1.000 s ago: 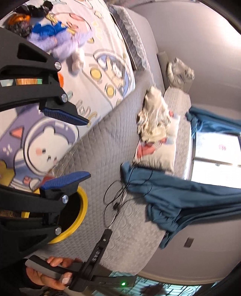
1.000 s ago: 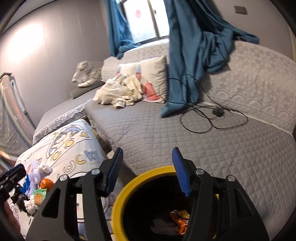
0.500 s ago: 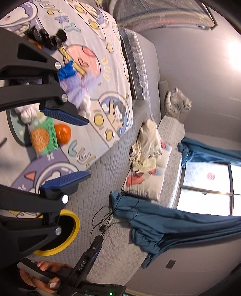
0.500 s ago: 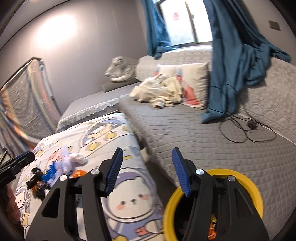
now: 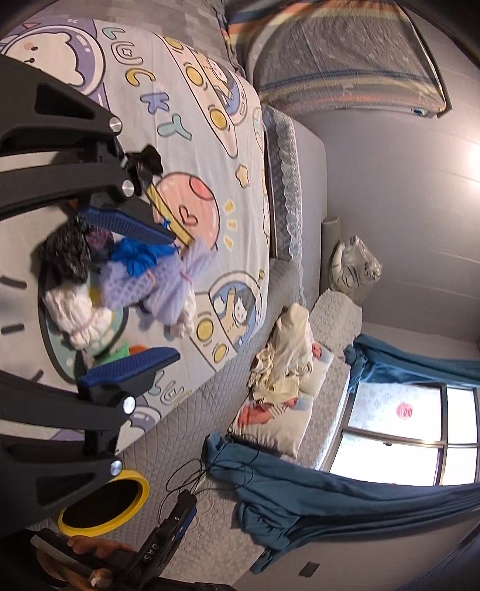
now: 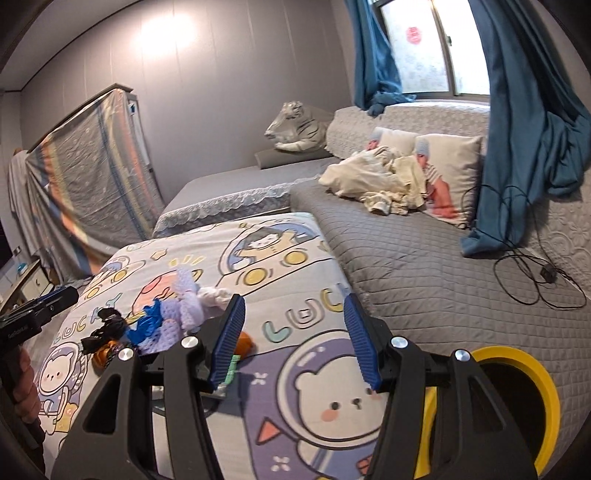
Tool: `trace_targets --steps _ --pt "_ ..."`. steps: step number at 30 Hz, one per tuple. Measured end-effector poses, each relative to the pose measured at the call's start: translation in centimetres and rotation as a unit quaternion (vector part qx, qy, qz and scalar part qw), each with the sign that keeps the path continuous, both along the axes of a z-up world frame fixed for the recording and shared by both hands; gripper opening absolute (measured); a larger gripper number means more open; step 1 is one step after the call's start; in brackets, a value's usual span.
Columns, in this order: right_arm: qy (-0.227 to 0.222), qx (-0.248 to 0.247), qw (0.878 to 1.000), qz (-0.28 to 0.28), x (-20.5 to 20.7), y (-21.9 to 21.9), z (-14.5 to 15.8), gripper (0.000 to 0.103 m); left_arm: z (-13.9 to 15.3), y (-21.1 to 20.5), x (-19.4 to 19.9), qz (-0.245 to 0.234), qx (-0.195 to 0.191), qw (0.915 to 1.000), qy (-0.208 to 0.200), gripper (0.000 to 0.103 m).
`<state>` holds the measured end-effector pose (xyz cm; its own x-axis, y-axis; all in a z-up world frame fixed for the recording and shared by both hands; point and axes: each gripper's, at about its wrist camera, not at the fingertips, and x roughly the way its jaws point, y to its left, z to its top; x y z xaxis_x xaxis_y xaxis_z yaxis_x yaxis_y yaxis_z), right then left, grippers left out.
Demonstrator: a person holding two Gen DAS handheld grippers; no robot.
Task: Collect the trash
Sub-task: 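Move both open tools back over the remaining trash on the bed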
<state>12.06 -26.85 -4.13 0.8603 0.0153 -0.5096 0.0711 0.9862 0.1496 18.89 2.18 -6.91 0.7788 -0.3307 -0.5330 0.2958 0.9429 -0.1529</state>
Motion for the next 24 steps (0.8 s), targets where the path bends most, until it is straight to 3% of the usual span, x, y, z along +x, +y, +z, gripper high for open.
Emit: trace_targets --steps 11,24 --pt "0.016 -0.009 0.999 0.038 1.9 4.0 -1.0 0.053 -1.3 5.1 0.3 0.048 0.005 0.9988 0.006 0.059" --pt "0.038 -0.015 0.997 0.072 3.8 7.7 -2.8 0.055 -3.4 8.3 2.1 0.075 0.002 0.9966 0.032 0.064"
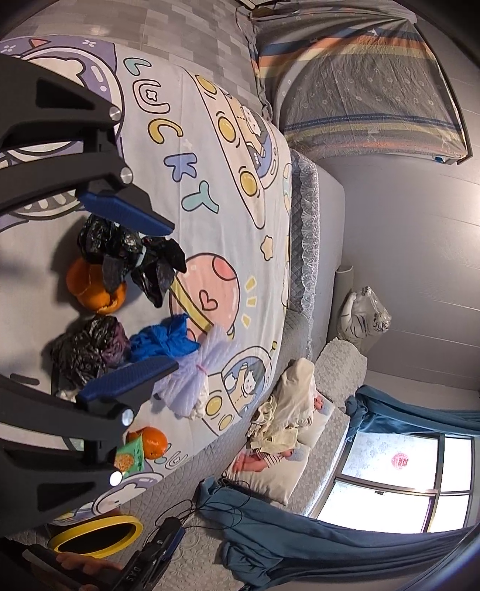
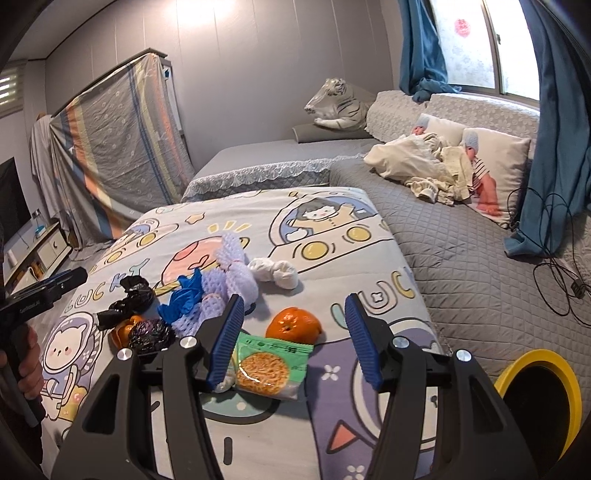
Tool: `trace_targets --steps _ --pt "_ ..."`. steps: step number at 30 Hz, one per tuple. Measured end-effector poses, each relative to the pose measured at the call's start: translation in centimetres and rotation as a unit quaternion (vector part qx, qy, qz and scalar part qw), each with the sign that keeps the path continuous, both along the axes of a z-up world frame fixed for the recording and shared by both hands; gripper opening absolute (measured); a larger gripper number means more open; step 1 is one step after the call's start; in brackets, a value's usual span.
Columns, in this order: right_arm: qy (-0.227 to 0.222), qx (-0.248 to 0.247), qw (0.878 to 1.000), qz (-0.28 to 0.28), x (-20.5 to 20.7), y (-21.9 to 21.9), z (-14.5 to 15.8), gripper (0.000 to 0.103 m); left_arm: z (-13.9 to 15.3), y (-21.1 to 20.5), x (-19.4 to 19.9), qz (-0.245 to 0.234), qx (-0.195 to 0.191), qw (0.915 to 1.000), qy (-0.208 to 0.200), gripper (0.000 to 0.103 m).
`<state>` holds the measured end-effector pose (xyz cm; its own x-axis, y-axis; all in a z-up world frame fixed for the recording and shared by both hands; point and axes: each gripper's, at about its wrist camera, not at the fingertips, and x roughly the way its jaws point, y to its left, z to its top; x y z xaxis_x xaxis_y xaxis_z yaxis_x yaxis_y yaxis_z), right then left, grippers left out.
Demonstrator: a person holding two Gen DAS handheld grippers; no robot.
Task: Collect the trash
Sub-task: 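Move both open tools back over the remaining trash on the bed, then grasp the black plastic bag with the left tool while the right tool grasps the green noodle packet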
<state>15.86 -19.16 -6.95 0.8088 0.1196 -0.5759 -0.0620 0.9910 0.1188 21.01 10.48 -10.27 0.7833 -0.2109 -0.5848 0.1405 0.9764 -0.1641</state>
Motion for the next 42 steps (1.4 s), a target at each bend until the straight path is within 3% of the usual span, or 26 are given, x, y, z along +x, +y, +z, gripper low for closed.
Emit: trace_targets --steps 7,14,26,42 --pt "0.025 0.002 1.000 0.011 1.2 1.2 -1.9 0.058 -1.7 1.0 1.5 0.009 0.001 0.9998 0.020 0.070" --pt "0.050 0.008 0.999 0.021 2.0 1.8 -3.9 0.069 -3.2 2.0 2.9 0.022 0.000 0.9990 0.039 0.080" --pt "0.080 0.015 0.996 0.031 3.0 2.3 -6.2 0.083 -5.0 2.2 4.8 0.029 0.007 0.9973 0.068 0.085" --pt "0.125 0.022 0.992 0.019 4.5 1.9 -8.7 0.084 -6.7 1.4 7.4 0.029 0.021 0.9949 0.095 0.089"
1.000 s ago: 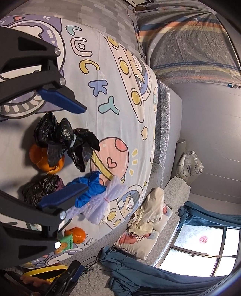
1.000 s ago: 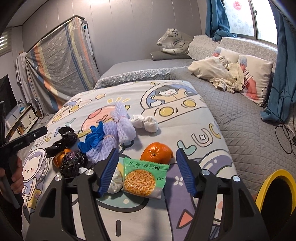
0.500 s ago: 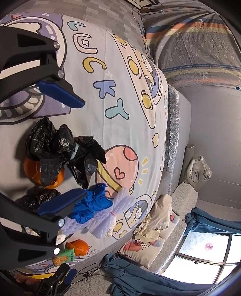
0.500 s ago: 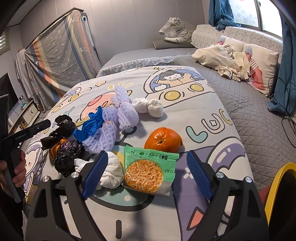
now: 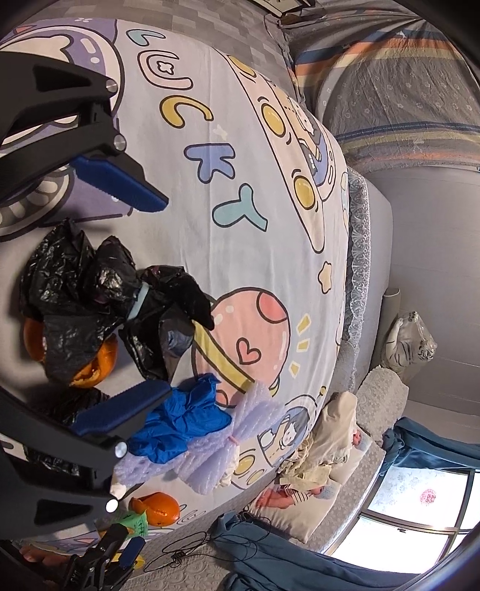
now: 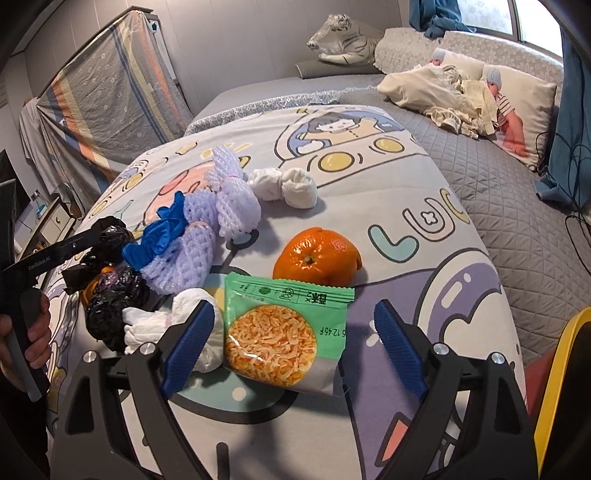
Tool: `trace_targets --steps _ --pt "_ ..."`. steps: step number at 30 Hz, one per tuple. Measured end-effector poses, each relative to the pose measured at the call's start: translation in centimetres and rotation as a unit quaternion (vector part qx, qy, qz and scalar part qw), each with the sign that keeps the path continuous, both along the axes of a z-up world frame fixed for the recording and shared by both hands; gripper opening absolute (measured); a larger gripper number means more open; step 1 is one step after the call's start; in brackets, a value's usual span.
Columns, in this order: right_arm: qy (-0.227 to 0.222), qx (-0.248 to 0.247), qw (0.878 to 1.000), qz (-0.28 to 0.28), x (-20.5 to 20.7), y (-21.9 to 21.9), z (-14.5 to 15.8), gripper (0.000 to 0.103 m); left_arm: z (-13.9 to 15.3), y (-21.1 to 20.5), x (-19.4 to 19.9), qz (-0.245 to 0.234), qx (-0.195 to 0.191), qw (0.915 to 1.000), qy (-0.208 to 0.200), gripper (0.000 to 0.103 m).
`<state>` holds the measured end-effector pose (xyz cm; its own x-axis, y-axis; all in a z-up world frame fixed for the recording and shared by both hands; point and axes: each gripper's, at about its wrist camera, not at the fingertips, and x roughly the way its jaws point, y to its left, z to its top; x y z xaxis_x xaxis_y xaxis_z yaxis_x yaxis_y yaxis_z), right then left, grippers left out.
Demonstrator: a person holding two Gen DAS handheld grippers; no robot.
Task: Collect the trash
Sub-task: 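Grasp the black plastic bag with the left tool while the right tool grasps the green noodle packet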
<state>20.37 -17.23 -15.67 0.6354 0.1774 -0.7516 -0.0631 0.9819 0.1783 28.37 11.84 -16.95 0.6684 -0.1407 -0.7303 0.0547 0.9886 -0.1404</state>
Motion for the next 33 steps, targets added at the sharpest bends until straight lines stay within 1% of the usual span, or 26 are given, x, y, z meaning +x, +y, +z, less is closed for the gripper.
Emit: trace_targets --steps 10,13,15,16,17,19,21,22,24,25,28,29,30,31,33 --pt "0.017 0.003 1.000 -0.004 0.7 -0.1 -1.2 0.083 -0.9 -0.5 0.9 -0.007 0.010 0.9999 0.008 0.089" --pt "0.022 0.007 1.000 -0.003 0.9 -0.1 -1.5 0.080 -1.3 -0.7 1.2 -0.010 0.016 0.9997 0.014 0.089" --pt "0.026 0.004 1.000 -0.002 1.0 0.0 -1.7 0.076 -1.5 -0.9 1.4 -0.015 0.017 0.9996 0.018 0.086" --pt "0.028 0.004 1.000 -0.001 1.2 0.0 -1.8 0.075 -1.7 -1.0 1.5 -0.019 0.016 0.9995 0.022 0.082" --pt "0.028 0.005 1.000 -0.001 1.3 0.0 -1.9 0.072 -1.8 -1.0 1.6 -0.021 0.015 0.9994 0.024 0.078" --pt "0.028 0.006 1.000 0.000 1.3 -0.1 -1.9 0.069 -2.1 -1.1 1.7 -0.023 0.017 0.9991 0.031 0.075" --pt "0.028 0.004 1.000 0.002 1.4 0.0 -1.9 0.064 -2.4 -1.3 1.8 -0.026 0.018 0.9988 0.037 0.069" --pt "0.027 0.004 1.000 0.004 1.4 0.1 -1.9 0.064 -2.5 -1.3 1.9 -0.028 0.017 0.9987 0.040 0.067" --pt "0.025 0.002 1.000 0.003 1.4 0.2 -1.9 0.062 -2.7 -1.2 2.0 -0.027 0.014 0.9985 0.045 0.058" --pt "0.025 0.003 1.000 0.003 1.4 0.3 -1.9 0.062 -2.7 -1.1 2.0 -0.027 0.013 0.9985 0.046 0.057" --pt "0.023 0.005 1.000 0.003 1.4 0.2 -1.8 0.059 -2.7 -0.8 2.0 -0.026 0.007 0.9986 0.045 0.049" --pt "0.022 0.006 1.000 0.003 1.4 0.2 -1.7 0.057 -2.6 -0.6 2.0 -0.025 0.003 0.9987 0.045 0.044" --pt "0.022 0.007 1.000 0.004 1.4 0.2 -1.7 0.056 -2.5 -0.5 2.1 -0.025 0.000 0.9987 0.045 0.042" --pt "0.021 0.008 1.000 0.004 1.3 0.2 -1.7 0.056 -2.5 -0.3 2.1 -0.025 -0.002 0.9987 0.044 0.037" --pt "0.020 0.008 1.000 0.005 1.3 0.2 -1.6 0.054 -2.3 -0.1 2.1 -0.021 -0.002 0.9989 0.043 0.025"
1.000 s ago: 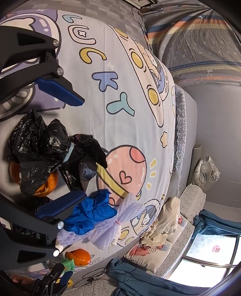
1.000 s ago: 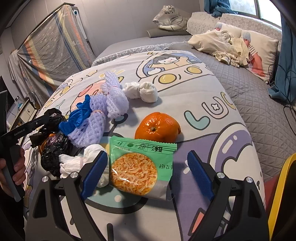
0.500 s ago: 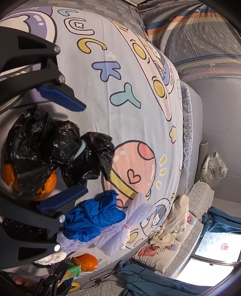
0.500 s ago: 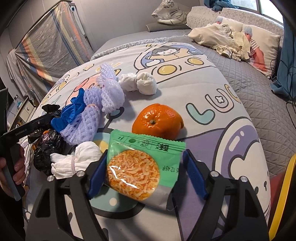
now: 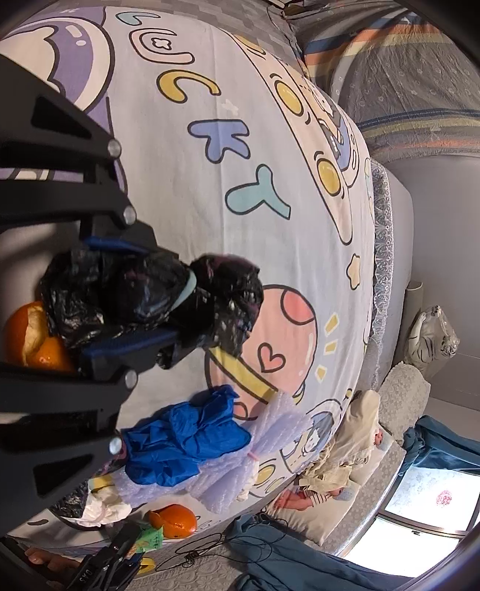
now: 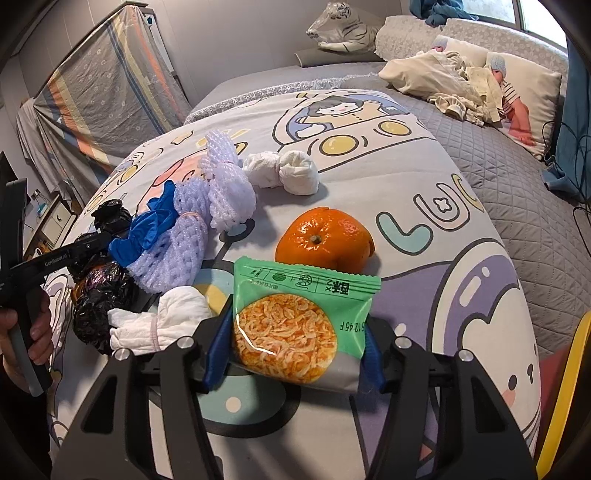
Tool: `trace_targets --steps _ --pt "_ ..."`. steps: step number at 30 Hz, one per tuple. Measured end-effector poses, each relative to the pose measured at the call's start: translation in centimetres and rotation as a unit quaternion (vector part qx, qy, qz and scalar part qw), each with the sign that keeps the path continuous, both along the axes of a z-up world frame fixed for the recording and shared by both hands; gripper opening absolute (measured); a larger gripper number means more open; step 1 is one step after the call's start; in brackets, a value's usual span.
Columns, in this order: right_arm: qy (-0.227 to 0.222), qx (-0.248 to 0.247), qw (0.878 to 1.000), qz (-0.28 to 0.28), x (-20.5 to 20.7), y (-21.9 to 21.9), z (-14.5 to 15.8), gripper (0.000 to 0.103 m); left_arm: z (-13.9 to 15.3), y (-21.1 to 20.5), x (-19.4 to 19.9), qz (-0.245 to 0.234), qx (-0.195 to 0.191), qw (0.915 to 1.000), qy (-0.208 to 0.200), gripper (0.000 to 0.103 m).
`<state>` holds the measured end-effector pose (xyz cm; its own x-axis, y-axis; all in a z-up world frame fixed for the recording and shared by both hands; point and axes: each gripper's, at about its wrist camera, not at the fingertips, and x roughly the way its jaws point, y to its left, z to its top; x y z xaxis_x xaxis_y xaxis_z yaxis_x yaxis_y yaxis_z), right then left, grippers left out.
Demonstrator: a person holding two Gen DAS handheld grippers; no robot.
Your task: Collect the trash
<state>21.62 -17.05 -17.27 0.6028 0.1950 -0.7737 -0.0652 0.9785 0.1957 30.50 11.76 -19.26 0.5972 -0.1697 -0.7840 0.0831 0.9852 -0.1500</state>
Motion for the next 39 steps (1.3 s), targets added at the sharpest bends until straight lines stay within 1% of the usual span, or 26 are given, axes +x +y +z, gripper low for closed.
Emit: trace_targets --steps 2,5,9,19,28,39 --pt "-0.001 -0.002 1.000 0.002 0.0 0.1 0.0 0.053 0.0 0.2 0.1 0.002 -0.005 1.0000 0.002 0.025" --pt "-0.003 -0.003 1.000 0.002 -0.1 0.1 0.1 0.052 0.1 0.1 0.0 0.004 -0.001 1.0000 -0.001 0.022" --pt "-0.006 -0.002 1.000 0.002 -0.4 0.1 0.4 0.050 0.8 0.1 -0.3 0.007 0.001 0.9998 -0.017 0.020" --pt "-0.039 0.004 0.999 -0.006 -1.5 -0.9 2.7 0.050 3.2 0.9 -1.4 0.014 0.003 0.9988 -0.047 0.019" --pt "-0.054 0.007 0.999 -0.005 -2.9 -1.2 4.0 0.050 4.7 1.5 -2.7 0.028 0.000 0.9977 -0.062 0.019" --pt "-0.077 0.006 0.997 -0.016 -4.7 -2.8 6.2 0.050 6.7 -0.2 -3.9 0.013 -0.001 0.9966 -0.082 0.019"
